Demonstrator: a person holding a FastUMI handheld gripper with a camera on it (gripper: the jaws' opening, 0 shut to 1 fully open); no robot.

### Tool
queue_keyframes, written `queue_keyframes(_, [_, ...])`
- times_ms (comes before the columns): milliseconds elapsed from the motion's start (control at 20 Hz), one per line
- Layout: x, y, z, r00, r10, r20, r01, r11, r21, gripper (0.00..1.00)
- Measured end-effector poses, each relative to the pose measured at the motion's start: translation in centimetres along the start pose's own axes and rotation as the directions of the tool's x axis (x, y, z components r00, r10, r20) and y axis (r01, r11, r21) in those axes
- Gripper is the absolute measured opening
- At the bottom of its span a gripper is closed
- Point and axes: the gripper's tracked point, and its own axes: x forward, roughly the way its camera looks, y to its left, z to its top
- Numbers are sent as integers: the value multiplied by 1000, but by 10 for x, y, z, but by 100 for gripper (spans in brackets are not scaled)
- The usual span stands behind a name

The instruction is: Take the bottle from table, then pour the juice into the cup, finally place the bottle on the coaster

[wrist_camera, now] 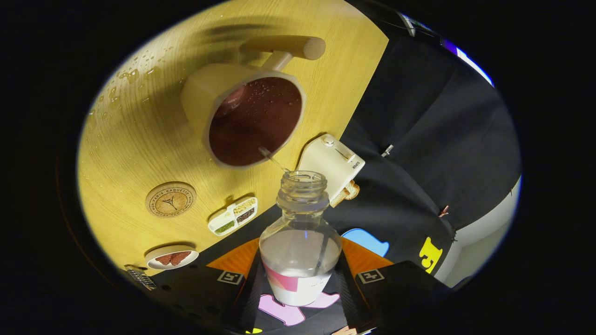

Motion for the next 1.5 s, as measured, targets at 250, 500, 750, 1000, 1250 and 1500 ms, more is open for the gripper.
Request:
queue_keyframes(250, [0,4,7,1000,20,-1,-20,1000,18,73])
queue_keyframes(500, [-8,11,13,999,37,-5,-37,997,63,73])
queue_keyframes(750, [-17,19,14,997,71,-37,-62,974,217,74])
queue_keyframes(1000, [-33,18,15,991,109,-82,-53,862,503,74])
queue_keyframes(1250, [-52,-2,4,991,81,-107,23,683,730,74])
queue_keyframes(1500, [-67,1,-24,985,79,-152,120,316,941,74])
